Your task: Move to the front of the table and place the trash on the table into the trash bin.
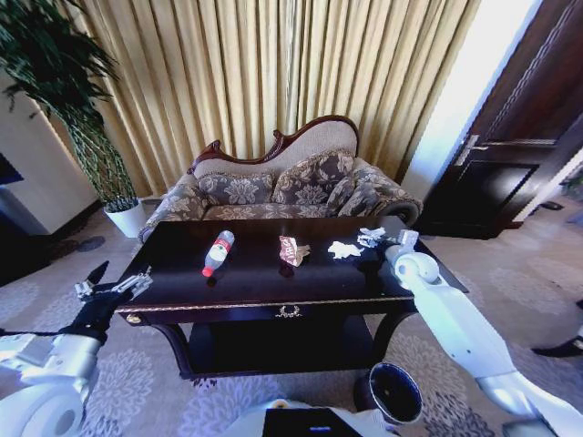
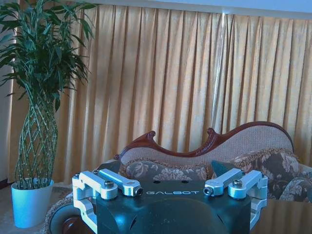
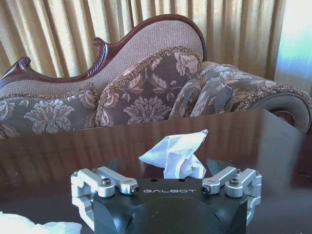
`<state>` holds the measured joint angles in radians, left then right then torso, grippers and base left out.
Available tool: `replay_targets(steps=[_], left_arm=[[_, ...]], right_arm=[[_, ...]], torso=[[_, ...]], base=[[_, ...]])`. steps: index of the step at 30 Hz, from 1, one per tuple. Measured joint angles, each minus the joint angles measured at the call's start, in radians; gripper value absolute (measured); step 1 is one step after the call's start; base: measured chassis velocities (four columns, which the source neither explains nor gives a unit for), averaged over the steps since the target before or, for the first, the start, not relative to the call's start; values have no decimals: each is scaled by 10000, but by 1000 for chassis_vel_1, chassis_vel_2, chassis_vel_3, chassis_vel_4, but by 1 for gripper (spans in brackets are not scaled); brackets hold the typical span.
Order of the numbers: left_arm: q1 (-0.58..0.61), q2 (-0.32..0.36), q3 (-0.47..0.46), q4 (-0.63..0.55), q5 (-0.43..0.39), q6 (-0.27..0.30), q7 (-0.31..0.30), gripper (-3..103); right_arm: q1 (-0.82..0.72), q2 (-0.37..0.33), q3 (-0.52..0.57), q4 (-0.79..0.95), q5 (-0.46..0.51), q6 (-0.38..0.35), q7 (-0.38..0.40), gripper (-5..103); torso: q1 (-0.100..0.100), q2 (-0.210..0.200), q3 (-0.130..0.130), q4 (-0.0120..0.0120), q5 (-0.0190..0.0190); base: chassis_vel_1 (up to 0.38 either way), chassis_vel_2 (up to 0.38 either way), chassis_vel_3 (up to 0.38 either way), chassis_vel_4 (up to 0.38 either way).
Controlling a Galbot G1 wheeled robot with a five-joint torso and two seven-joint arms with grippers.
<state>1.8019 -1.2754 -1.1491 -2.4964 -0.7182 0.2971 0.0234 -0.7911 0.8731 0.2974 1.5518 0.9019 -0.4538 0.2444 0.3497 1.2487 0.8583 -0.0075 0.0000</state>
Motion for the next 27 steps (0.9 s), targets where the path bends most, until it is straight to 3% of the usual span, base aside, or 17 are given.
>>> replay_targets(steps=[4,7,8,12,18,21,27], left_arm=[[3,-21,0,18,-3,-44,0,100],[33,-28,0,59,-4,-162,19,100],[33,-28,0,59,-4,-162,19,100],[63,-8,0,49,-9,-245,27,100],[50,41,-4,-8,-38,-263,27,100],[40,37,-5,-32,-49,-268,27,100],[71,-14,-5,-35,-51,-274,27,100]], right_arm=[[19,-16,-40,-53,-11,67,4,92],[25,-39,-43,-96,-12,96,11,77],[25,-39,-43,-96,-12,96,11,77],[0,-63,8,-112,-12,113,13,54],[-71,-73,73,-113,-12,132,18,38],[-159,-81,146,-81,-12,145,24,21],[-269,-99,225,-14,-10,164,24,5]], torso=[[0,0,0,0,1],[0,0,0,-1,0],[0,0,0,-1,0],[0,0,0,0,0],[0,0,0,0,1],[0,0,0,-1,1],[0,0,0,0,0]], base=[[0,0,0,0],[0,0,0,0],[0,0,0,0],[0,0,0,0],[0,0,0,0],[0,0,0,0],[0,0,0,0]])
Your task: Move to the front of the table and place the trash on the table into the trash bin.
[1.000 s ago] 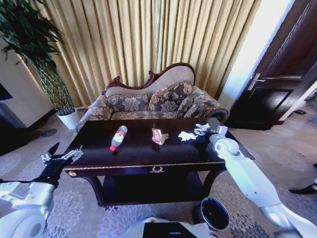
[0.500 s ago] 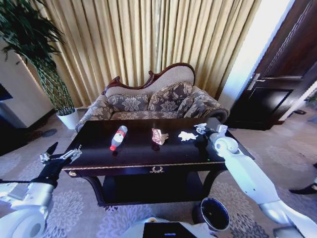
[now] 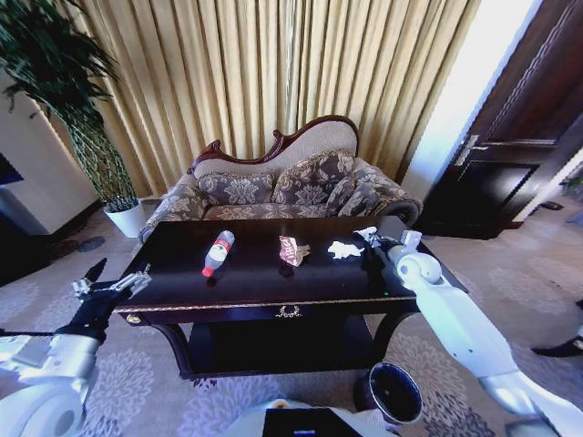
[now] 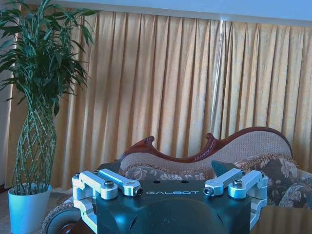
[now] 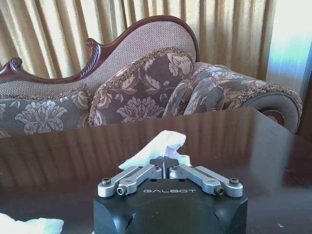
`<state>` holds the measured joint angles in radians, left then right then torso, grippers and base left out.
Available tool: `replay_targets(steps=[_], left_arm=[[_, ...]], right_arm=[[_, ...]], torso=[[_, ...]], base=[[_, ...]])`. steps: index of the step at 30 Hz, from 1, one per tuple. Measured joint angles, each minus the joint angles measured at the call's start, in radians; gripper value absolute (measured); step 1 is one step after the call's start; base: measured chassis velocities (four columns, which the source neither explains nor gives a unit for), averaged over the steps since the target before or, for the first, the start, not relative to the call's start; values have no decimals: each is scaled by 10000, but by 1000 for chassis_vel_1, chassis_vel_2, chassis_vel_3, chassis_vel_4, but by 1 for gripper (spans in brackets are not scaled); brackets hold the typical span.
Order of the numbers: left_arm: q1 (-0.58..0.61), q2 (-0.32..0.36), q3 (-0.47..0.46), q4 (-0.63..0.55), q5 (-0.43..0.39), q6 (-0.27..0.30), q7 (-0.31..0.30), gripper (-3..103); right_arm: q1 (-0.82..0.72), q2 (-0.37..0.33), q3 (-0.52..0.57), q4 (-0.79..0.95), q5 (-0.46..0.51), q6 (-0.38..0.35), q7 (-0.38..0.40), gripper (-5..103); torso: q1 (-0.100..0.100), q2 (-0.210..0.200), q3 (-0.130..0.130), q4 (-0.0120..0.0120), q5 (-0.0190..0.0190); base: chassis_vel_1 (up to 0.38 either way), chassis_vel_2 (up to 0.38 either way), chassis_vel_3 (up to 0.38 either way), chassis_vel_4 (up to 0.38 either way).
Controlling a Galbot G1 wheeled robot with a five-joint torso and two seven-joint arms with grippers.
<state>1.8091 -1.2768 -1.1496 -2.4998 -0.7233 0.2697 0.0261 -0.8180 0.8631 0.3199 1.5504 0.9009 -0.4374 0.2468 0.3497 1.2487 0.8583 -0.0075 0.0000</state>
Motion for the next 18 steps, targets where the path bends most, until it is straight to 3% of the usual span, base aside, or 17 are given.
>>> replay_targets(steps=[9,18], left_arm=[[-18,-1,-5,-4,-26,-7,-26,100],[-77,-6,44,-5,-75,-8,-37,100]], right_arm=[[-676,-237,615,1145,295,258,-102,0],[-2469,-682,2459,3303,782,557,-283,0]], torso=[[0,0,0,1,-1],[0,0,-1,0,0]], base=[[0,0,0,0],[0,0,0,0]])
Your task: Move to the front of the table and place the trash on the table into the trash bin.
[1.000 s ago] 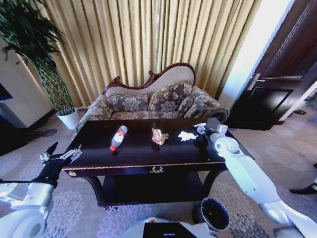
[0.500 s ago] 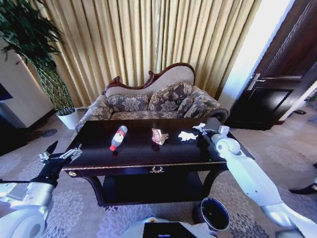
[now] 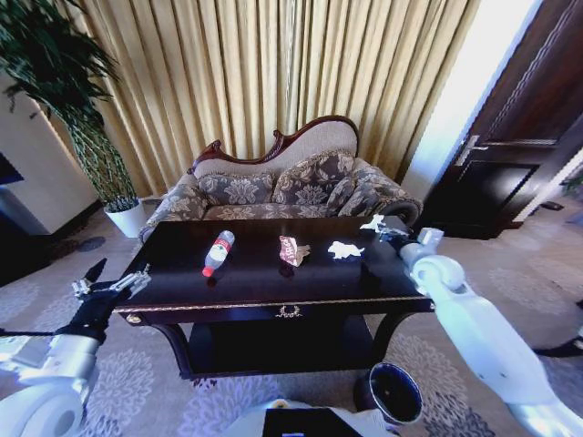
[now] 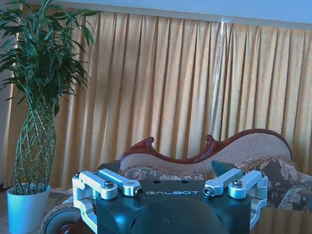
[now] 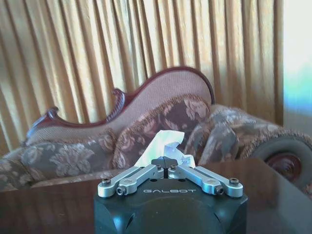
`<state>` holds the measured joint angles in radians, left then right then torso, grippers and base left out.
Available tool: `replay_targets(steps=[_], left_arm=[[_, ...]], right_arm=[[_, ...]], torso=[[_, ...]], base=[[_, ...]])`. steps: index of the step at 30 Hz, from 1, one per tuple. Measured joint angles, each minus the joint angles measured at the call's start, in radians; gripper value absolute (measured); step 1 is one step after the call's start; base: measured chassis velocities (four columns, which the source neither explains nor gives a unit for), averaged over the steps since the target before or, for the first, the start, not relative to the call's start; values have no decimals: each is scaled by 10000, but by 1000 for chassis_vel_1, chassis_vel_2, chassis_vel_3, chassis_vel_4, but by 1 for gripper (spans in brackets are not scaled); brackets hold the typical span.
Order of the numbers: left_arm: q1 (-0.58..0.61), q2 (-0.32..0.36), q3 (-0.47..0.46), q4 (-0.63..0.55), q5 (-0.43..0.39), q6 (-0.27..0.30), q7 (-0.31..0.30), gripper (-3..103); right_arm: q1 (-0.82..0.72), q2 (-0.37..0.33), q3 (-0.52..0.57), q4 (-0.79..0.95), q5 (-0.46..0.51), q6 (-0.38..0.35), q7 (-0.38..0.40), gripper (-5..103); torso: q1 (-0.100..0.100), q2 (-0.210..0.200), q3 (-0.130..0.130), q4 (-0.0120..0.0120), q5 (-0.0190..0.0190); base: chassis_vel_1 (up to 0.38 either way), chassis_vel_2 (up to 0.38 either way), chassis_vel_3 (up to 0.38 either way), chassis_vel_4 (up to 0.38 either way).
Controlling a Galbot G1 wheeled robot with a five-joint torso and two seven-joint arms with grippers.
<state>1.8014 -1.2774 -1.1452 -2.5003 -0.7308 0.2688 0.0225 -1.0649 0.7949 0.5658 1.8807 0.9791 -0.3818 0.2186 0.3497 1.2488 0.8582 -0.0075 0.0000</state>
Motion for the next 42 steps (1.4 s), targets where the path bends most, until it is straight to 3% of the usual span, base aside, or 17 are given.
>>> replay_targets(steps=[8,10,19,26,42], left_arm=[[-148,60,-15,157,-202,-20,-23,100],[-245,244,-28,253,-287,-25,-29,100],[-617,343,50,337,-408,58,-7,100],[-608,341,-3,314,-588,265,12,100],[-624,331,-58,18,-662,619,-65,100]], right_arm=[[-2461,251,1655,2649,34,277,17,0],[-3661,733,2265,3985,-123,307,8,0],[-5883,2234,2763,6194,-1200,499,20,0],[-6608,2886,2708,6317,-2275,529,-46,0],[-6791,3219,2622,6230,-2718,811,-250,0]], torso=[[-3,1,0,0,-1],[-2,1,0,0,-2],[-3,1,0,1,-1],[-2,1,0,1,-1],[2,-1,1,1,1]], base=[[0,0,0,0],[0,0,0,0],[0,0,0,0],[0,0,0,0],[26,-27,-22,24]])
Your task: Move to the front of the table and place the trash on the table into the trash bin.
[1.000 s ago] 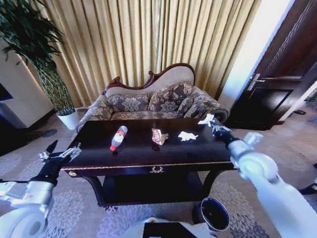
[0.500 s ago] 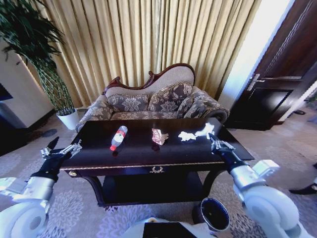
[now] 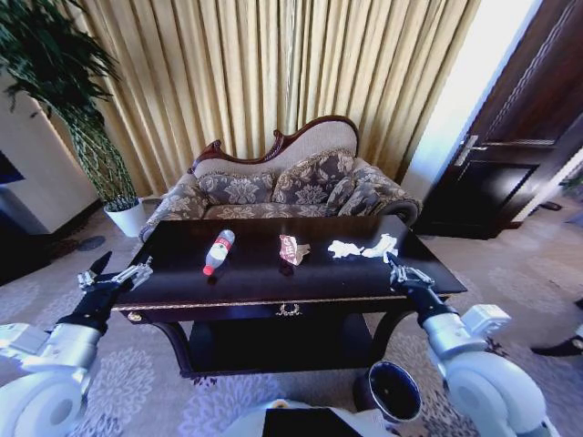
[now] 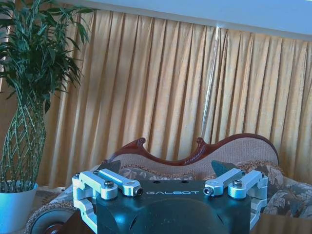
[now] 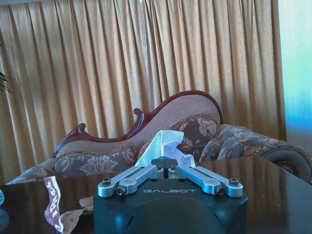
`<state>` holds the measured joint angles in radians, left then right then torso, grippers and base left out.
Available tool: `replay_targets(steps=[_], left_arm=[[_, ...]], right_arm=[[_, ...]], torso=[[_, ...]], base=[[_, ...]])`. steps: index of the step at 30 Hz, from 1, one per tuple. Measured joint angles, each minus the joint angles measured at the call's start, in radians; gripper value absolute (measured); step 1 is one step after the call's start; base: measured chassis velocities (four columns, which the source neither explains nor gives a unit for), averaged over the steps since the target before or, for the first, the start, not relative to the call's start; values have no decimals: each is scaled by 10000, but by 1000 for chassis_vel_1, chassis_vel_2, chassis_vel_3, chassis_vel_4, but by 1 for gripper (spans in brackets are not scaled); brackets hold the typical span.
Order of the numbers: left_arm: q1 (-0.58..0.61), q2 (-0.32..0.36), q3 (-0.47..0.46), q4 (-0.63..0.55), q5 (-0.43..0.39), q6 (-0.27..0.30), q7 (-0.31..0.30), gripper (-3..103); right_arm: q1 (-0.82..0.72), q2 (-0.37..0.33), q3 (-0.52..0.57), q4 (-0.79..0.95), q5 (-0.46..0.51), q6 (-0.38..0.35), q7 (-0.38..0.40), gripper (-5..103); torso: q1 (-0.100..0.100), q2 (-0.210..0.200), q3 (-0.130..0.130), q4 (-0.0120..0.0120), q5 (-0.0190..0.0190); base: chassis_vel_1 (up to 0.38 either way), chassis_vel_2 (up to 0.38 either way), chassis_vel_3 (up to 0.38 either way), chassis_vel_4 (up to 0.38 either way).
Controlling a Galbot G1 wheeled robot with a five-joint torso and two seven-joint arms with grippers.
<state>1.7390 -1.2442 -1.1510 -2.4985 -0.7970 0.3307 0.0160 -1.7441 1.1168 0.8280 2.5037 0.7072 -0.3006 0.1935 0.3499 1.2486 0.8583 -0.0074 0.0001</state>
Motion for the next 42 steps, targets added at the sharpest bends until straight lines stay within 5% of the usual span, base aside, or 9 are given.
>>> replay_targets(steps=[33,42], left_arm=[[2,-33,27,88,-5,-54,95,100],[-18,-105,-138,83,-185,-91,74,100]], right_arm=[[-134,238,-78,-87,-347,97,-324,0],[250,313,-227,-3133,-862,240,-573,0]], torso=[[-5,2,-2,0,-2],[1,-2,2,0,3]], base=[[91,-95,-91,89],[0,0,0,0]])
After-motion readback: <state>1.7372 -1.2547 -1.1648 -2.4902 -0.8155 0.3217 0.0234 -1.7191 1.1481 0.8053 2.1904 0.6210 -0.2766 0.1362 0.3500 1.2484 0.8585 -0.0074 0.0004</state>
